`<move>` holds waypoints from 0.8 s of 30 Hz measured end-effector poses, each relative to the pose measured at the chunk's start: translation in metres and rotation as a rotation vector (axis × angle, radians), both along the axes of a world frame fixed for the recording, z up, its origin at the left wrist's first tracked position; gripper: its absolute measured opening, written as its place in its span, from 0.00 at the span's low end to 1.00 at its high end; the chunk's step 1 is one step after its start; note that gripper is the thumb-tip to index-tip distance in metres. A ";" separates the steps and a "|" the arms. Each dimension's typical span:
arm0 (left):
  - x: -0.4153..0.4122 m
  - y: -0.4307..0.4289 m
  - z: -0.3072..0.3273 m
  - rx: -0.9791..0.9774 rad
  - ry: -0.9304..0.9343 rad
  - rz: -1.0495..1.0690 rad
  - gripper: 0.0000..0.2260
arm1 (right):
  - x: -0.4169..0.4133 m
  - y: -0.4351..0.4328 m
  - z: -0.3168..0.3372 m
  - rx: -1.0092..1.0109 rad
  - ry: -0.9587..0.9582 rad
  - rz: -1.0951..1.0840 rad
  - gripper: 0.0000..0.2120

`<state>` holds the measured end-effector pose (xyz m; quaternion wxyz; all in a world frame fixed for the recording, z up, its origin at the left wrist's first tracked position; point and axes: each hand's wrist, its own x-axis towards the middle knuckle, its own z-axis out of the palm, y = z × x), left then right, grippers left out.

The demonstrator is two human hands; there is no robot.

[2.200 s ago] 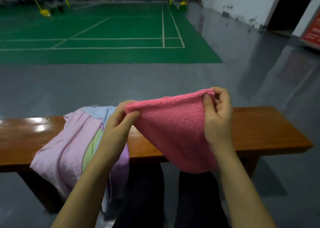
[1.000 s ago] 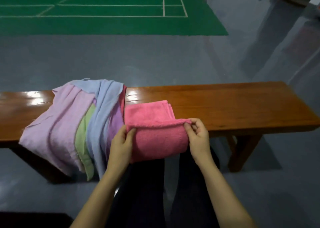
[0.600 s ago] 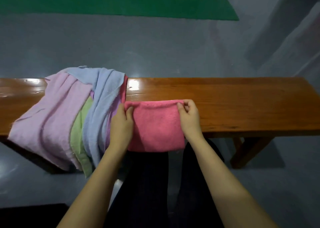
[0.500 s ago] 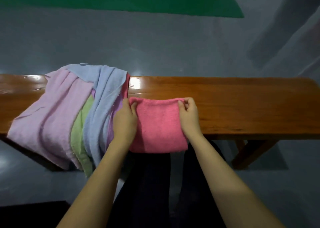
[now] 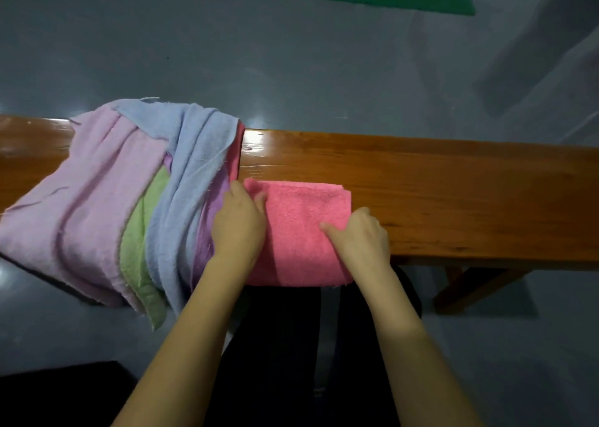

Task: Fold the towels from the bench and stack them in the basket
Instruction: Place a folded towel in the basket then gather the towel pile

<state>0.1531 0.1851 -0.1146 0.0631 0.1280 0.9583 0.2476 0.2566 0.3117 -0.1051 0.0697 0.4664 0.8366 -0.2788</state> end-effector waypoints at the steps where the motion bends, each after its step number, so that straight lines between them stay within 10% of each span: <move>1: 0.001 -0.005 0.005 -0.027 -0.028 -0.002 0.24 | -0.003 0.003 0.000 -0.032 0.007 0.005 0.24; 5: 0.005 -0.019 0.019 -0.175 -0.176 -0.031 0.18 | -0.006 0.011 -0.001 -0.099 0.138 0.076 0.14; 11: -0.016 0.003 0.031 0.386 -0.276 0.021 0.11 | -0.009 0.027 -0.006 -0.121 0.618 -0.115 0.13; 19: -0.035 0.023 0.005 0.150 -0.356 -0.016 0.21 | -0.021 0.056 -0.017 -0.060 0.317 -0.089 0.20; 24: -0.027 0.032 0.011 0.488 -0.673 0.085 0.17 | -0.021 0.055 -0.004 -0.685 0.613 -0.323 0.10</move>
